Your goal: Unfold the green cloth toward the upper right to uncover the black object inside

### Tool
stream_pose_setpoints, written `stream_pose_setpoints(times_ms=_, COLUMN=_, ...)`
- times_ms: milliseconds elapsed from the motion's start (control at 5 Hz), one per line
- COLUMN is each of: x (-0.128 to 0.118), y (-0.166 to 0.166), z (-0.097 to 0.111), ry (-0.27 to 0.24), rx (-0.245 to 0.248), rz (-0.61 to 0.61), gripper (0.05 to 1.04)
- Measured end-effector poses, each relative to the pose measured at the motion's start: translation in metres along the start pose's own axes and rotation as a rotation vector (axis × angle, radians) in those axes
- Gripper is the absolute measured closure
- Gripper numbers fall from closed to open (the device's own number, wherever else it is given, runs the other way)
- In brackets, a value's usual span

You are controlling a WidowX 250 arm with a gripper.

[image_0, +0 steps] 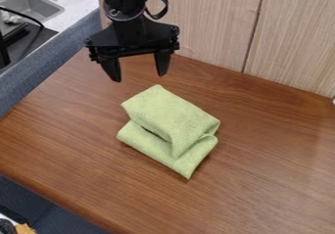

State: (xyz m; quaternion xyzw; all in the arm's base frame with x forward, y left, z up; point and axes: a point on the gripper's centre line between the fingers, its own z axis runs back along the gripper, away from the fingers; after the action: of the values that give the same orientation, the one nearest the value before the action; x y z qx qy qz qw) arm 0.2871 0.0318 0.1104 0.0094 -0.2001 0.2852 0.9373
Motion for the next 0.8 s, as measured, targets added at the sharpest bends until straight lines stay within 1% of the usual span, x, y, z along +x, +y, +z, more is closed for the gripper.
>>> stream_pose_setpoints(times_ms=200, x=-0.005, y=0.002, z=-0.007, ry=0.025, rx=0.017, rz=0.004, gripper=0.082)
stream_pose_setpoints(times_ms=400, x=-0.015, y=-0.009, z=-0.024, ry=0.040, rx=0.062, rz=0.032, gripper=0.082)
stream_pose_setpoints(times_ms=600, x=-0.022, y=-0.013, z=-0.041, ry=0.048, rx=0.093, rz=0.085, gripper=0.082)
stream_pose_setpoints(times_ms=800, x=-0.034, y=-0.013, z=-0.063, ry=0.106, rx=0.109, rz=0.114, gripper=0.082)
